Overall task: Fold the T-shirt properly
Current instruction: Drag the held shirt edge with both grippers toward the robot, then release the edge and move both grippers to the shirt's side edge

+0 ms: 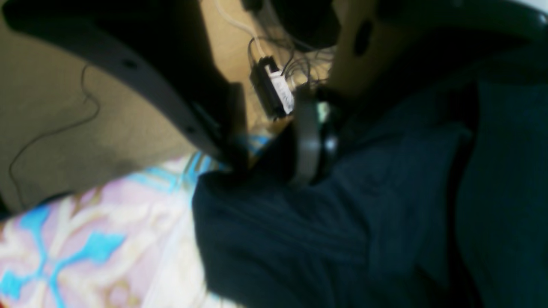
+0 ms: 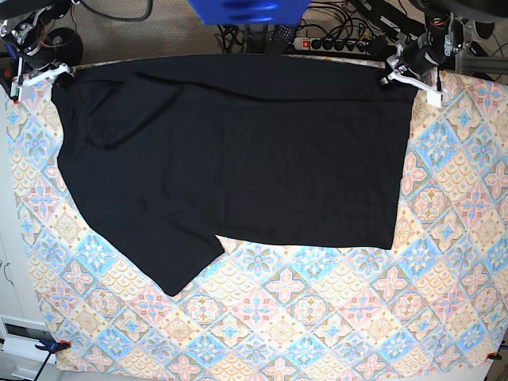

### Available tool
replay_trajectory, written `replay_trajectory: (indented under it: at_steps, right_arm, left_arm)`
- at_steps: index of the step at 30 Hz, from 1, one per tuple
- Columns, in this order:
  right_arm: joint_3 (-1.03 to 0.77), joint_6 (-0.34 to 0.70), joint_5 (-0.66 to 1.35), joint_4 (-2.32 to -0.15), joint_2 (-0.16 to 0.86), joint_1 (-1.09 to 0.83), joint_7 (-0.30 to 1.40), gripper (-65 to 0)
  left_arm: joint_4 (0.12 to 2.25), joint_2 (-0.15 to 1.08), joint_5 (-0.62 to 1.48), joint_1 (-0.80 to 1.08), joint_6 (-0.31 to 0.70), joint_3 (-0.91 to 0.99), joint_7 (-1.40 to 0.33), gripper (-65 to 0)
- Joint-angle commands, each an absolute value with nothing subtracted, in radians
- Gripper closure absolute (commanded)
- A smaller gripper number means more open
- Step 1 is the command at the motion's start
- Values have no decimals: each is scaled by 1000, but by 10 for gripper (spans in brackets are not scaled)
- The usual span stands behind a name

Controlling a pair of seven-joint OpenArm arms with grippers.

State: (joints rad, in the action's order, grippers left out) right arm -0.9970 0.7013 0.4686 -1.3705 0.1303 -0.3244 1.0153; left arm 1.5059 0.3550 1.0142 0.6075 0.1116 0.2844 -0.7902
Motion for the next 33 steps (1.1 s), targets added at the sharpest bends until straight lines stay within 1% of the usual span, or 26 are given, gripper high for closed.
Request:
replay_trajectory:
  at_steps: [1,5,7,9,14,22,26,30,33]
  right_arm:
    - [-1007,698,476,-1389,150,-328,1000,-201]
    - [-1041,698,476,-1391,150,-328,998,-210]
    - [-1049,698,478,-1391,150,-328,998,-210]
    - [-1052,698,478,-1408,150,-328,995,-208]
    - [-1059,698,478,-1469,148,-328,993,-207]
    - [-1158,698,476,-1560,134,-321,997,-210]
    - [-1165,698,476,-1573,134,-320,997,-210]
    - [-1165,698,476,-1627,134,-320,998,-210]
    - [-1156,698,476,-1682,136,-320,1000,-210]
  left_arm:
    - [1514,371,986,625,90,294,-825,-94]
    - [1563,371,986,650,88,323,-863,-222]
    - [1586,367,986,653,88,352,-871,-265]
    - [1590,367,986,653,88,369,-871,-289]
    - [1681,367,986,657,88,404,-871,-291]
    - [1793,367,984,662,88,481,-871,-291]
    - [1811,367,980,616,88,483,-872,-291]
    - [1811,372,978,570,88,487,-872,-291]
    - [1808,372,975,524,88,524,-872,-291]
